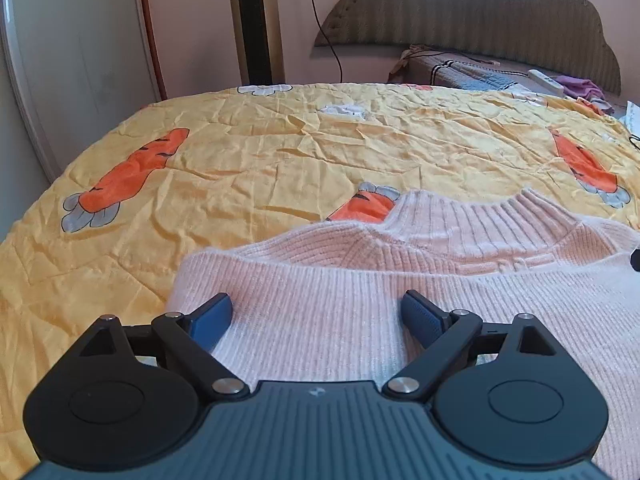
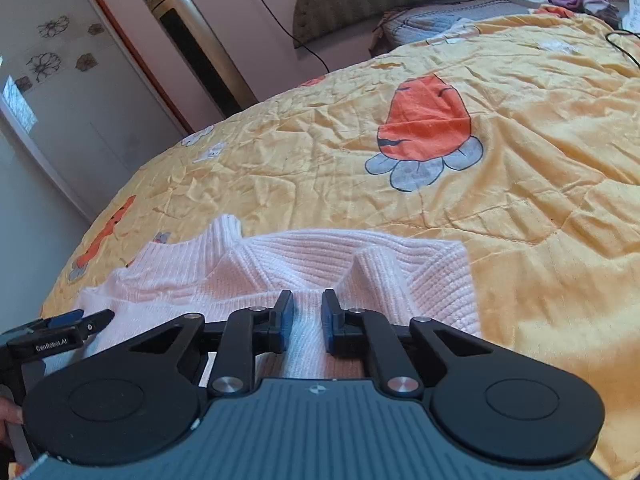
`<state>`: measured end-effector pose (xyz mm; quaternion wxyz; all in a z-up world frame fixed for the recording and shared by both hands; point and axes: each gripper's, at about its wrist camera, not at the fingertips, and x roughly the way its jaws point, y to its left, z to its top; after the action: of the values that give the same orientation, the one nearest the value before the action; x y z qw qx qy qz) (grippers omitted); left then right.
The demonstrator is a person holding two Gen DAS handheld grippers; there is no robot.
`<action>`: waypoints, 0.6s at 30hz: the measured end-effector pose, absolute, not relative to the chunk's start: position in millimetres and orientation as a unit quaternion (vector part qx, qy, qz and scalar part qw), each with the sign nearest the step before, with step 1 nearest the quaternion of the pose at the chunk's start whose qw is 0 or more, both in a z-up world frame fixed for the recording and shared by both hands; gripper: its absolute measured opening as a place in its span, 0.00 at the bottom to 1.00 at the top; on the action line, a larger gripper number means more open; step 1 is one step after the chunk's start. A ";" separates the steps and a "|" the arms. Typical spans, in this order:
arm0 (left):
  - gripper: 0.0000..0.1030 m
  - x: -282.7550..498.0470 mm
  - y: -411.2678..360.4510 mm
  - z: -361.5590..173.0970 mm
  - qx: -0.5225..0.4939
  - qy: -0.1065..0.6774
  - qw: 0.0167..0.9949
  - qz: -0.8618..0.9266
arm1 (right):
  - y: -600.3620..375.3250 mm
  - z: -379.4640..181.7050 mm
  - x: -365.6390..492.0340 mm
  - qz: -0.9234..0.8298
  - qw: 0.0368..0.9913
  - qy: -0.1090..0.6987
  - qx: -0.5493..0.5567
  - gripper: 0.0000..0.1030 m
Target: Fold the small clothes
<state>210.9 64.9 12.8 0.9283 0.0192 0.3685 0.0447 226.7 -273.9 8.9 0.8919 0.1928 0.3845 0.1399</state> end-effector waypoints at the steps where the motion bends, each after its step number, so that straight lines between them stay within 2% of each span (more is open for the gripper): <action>1: 0.89 205.0 65.8 19.6 0.012 0.372 0.927 0.052 | -273.2 9.6 223.6 0.139 0.892 0.383 0.194 0.17; 3: 0.90 183.2 64.9 37.8 0.001 0.373 0.924 0.081 | -272.7 16.2 212.2 0.126 0.895 0.379 0.199 0.20; 5: 0.90 154.9 66.1 53.6 -0.028 0.364 0.928 0.069 | -270.0 32.8 188.7 0.112 0.907 0.358 0.192 0.38; 7: 0.90 134.6 62.9 58.1 -0.049 0.362 0.930 0.044 | -263.0 51.4 159.0 0.129 0.923 0.322 0.164 0.66; 8: 0.90 130.6 59.3 55.9 -0.044 0.366 0.929 0.039 | -259.6 58.8 144.5 0.140 0.931 0.304 0.146 0.73; 10: 0.90 132.3 51.5 41.0 -0.025 0.387 0.921 0.042 | -253.5 64.1 125.2 0.146 0.941 0.281 0.121 0.76; 14: 0.97 136.6 47.8 16.7 -0.011 0.379 0.924 0.047 | -245.3 34.5 137.6 0.122 0.929 0.340 0.079 0.75; 18: 1.00 136.7 48.9 10.9 -0.008 0.368 0.929 0.043 | -245.1 12.5 133.2 0.122 0.944 0.303 0.050 0.78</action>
<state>136.7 48.9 10.9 0.9290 -0.0076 0.3675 0.0434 133.2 -245.1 12.5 0.9439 0.0503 0.3028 0.1218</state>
